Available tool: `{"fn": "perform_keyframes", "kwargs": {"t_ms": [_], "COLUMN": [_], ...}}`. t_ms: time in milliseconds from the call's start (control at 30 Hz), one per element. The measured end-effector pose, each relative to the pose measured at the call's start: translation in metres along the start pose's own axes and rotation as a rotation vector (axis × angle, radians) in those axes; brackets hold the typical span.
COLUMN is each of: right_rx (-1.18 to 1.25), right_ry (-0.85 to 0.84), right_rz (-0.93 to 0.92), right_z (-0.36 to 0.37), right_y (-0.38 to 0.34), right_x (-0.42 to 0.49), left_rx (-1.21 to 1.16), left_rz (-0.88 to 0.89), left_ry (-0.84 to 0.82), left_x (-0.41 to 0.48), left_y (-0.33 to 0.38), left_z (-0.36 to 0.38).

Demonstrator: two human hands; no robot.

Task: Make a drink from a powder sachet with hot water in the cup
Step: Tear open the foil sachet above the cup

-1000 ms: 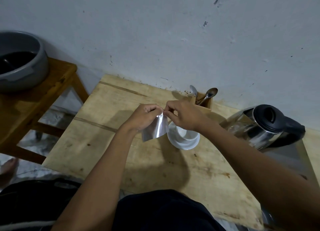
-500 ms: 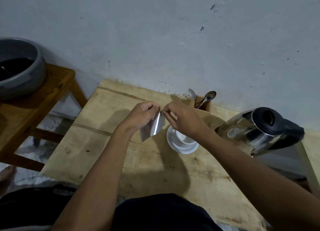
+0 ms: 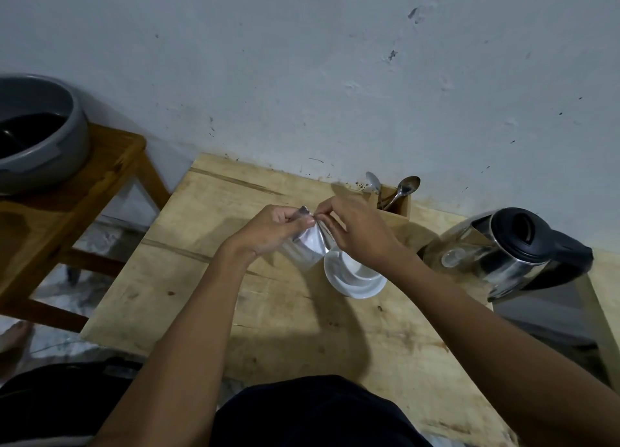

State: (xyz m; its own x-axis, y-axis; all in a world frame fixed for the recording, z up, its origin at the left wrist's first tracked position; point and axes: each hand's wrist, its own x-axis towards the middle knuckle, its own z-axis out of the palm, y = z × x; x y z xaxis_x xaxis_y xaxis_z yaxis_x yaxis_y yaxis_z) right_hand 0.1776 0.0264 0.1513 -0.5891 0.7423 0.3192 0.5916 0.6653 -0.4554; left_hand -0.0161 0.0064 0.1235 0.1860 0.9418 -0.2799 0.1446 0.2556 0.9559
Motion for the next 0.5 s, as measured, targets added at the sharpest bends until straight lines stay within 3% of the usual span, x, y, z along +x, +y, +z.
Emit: {"fn": "perform_keyframes", "kwargs": {"t_ms": [333,500], "right_rx": [0.040,0.113], "right_ry": [0.096,0.186], "right_rz": [-0.014,0.029], "right_z": [0.000,-0.003], "right_y": [0.000,-0.003], "right_x": [-0.013,-0.029], "left_rx": [0.021,-0.014], "left_rz": [0.043,0.000], "left_ry": [0.021,0.130], "left_x": [0.003,0.008], "left_y": [0.004,-0.008], "left_z": [-0.009,-0.022]}}
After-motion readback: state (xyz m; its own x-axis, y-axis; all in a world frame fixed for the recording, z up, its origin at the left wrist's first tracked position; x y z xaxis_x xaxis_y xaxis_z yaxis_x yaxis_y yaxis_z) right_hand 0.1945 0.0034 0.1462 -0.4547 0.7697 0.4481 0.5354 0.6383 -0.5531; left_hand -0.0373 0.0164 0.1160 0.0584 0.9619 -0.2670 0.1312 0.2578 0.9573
